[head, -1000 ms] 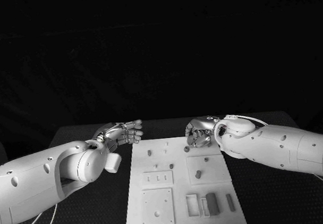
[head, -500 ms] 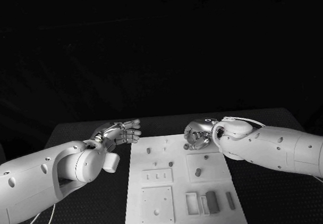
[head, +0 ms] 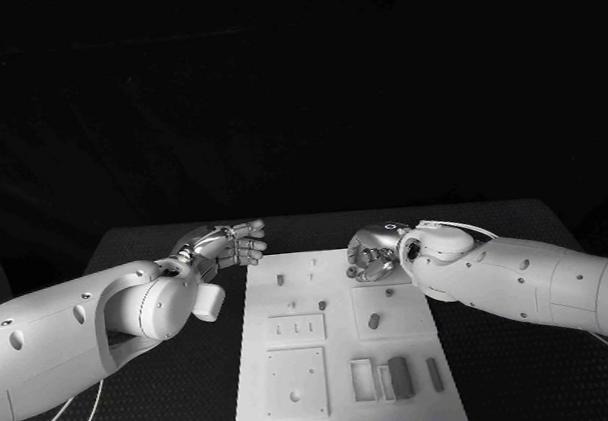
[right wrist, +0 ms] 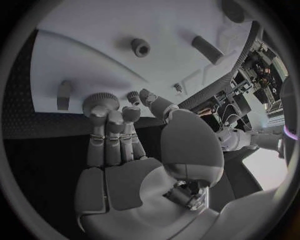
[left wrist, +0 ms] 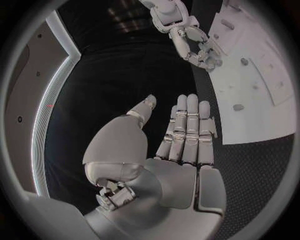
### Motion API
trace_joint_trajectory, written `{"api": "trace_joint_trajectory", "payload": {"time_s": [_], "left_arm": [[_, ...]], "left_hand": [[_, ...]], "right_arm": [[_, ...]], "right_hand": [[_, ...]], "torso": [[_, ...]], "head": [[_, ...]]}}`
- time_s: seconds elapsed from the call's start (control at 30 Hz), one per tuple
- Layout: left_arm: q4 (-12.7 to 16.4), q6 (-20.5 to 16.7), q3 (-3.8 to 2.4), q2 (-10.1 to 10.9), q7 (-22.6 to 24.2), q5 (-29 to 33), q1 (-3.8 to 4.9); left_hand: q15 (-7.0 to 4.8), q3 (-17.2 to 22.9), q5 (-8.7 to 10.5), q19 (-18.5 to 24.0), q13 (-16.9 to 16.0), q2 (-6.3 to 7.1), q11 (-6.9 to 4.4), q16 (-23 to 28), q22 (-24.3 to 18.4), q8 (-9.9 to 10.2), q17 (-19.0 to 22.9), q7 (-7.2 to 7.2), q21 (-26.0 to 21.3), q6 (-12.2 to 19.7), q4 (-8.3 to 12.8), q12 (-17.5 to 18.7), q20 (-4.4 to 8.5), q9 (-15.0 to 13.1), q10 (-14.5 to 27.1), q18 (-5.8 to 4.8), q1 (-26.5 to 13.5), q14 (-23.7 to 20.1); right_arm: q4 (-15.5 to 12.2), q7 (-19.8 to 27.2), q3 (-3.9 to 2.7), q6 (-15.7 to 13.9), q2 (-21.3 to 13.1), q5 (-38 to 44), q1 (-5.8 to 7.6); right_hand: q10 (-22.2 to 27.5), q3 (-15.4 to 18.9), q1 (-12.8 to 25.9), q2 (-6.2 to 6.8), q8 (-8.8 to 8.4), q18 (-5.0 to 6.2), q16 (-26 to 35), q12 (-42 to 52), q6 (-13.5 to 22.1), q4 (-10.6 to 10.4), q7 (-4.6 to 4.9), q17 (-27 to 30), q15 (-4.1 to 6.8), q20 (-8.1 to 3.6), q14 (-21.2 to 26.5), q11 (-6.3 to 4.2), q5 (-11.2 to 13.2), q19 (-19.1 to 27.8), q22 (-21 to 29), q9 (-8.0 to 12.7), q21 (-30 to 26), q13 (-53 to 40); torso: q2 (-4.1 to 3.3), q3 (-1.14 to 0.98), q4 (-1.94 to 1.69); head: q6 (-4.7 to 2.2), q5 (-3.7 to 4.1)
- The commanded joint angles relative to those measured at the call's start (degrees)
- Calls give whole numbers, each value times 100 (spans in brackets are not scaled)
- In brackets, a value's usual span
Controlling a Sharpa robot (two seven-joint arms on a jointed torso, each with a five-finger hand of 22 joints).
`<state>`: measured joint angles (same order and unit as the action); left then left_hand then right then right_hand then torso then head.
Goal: Assemble the parts on the task board
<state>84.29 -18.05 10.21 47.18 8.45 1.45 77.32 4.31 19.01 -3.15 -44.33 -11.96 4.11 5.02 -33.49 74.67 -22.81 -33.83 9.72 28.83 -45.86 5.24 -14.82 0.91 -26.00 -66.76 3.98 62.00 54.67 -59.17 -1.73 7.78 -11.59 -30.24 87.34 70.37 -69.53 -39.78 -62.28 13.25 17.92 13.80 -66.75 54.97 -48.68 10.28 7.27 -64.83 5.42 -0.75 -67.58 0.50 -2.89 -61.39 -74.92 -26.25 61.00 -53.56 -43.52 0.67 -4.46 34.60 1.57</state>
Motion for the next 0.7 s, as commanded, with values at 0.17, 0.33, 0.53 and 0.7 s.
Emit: {"api": "trace_joint_trajectory", "payload": {"time_s": [0.17, 0.33, 0.53, 0.7], "left_arm": [[6, 34, -9, -38, 68, -71, 26], [-15, 43, -7, -61, 61, -71, 26], [-32, 47, -6, -71, 59, -70, 25], [-40, 53, -6, -84, 55, -70, 25]], "left_hand": [[12, -8, 20, 18, -10, 21, 33, 29, -10, 18, -6, 44, 35, 12, 35, 26, 40, 5, 4, -7, -33, -31], [12, -7, 20, 18, -11, 18, 33, 29, -11, 19, -6, 44, 35, 12, 34, 27, 39, 5, 4, -7, -38, -31], [13, -7, 20, 18, -12, 16, 34, 30, -11, 20, -7, 45, 35, 12, 34, 29, 39, 4, 5, -6, -42, -31], [13, -6, 20, 18, -12, 16, 34, 30, -12, 21, -7, 45, 35, 11, 34, 30, 38, 4, 5, -6, -43, -31]], "right_arm": [[5, 9, 1, 84, 50, 76, -27], [22, 6, 1, 57, 48, 73, -35], [30, 14, 1, 62, 52, 64, -35], [19, 15, 1, 81, 57, 64, -36]], "right_hand": [[-15, -79, 19, -80, 28, 120, -70, 90, -76, -37, -11, -19, 2, -54, -26, 10, 8, 27, -139, -11, 88, -22], [-19, -105, 28, -81, 12, 120, -101, 130, -63, -47, -21, -28, 11, -66, -32, 0, 8, 28, -138, -4, 133, -31], [-19, -117, 36, -85, 8, 120, -116, 149, -65, -55, -22, -31, 14, -72, -34, -1, 7, 30, -136, -3, 155, -33], [-23, -138, 33, -108, 13, 120, -130, 169, -84, -61, -23, -34, 15, -79, -37, -2, 7, 32, -134, -5, 176, -36]], "torso": [[-75, -4, -17], [-120, 0, -26], [-156, 2, -23], [-165, 0, -23]], "head": [[-1, 13], [-4, 31], [-4, 30], [9, 28]]}}
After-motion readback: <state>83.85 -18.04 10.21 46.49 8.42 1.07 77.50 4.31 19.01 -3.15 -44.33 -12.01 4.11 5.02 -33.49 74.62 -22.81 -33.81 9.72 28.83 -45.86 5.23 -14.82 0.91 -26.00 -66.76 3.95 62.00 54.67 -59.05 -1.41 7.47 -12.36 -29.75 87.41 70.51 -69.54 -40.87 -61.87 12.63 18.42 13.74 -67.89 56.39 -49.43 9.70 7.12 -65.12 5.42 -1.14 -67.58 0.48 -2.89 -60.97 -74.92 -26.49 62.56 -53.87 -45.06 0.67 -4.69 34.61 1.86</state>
